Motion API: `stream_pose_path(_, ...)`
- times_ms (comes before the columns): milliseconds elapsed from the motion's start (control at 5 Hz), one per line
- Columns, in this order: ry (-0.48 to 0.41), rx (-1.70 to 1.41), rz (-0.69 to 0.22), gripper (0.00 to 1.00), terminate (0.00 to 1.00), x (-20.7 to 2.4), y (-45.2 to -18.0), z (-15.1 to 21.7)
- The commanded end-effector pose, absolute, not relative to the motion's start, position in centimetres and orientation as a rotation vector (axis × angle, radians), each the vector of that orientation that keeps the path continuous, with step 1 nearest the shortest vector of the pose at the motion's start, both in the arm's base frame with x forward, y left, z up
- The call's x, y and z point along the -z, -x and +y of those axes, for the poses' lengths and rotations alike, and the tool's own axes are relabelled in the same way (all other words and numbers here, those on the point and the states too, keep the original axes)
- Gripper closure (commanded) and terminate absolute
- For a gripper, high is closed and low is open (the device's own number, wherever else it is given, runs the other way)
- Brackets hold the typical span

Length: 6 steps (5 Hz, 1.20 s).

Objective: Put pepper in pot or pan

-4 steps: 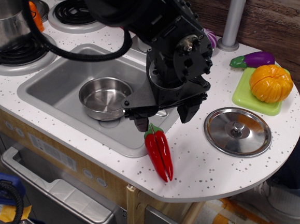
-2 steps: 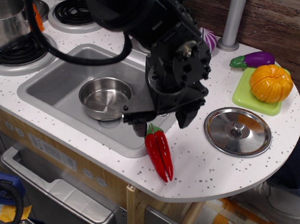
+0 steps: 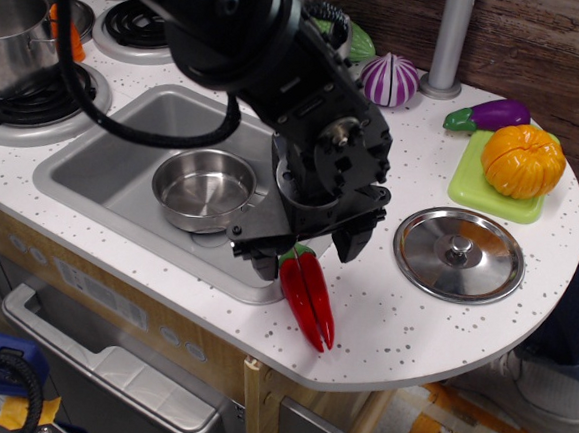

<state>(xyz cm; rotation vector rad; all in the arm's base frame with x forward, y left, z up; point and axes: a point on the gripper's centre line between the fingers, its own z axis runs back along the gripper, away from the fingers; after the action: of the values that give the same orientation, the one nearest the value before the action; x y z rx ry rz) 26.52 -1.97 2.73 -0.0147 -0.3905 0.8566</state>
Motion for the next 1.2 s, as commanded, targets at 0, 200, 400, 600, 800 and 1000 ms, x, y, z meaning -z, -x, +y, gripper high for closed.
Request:
stream_pose_path(0, 0.093, -0.866, -0.413, 0.00, 0.00, -1.6, -26.9, -1.6)
stream_pose_path(200, 0.103, -0.860, -0.413, 0.00, 0.00, -0.9, -26.8, -2.1)
stream_pose_path(400, 0.104, -0.851, -0.423, 1.00, 0.00, -0.8, -26.7, -2.1)
stream_pose_path(600, 0.068, -0.781, -0.425, 1.00, 0.00, -2.4, -27.3, 0.0)
stream_pose_path(800, 0.001, -0.668, -0.487, 1.00, 0.00, -4.2, -28.6, 3.8)
stream_pose_path(1000, -0.044, -0.591, -0.550, 1.00, 0.00, -5.5, -30.4, 7.8)
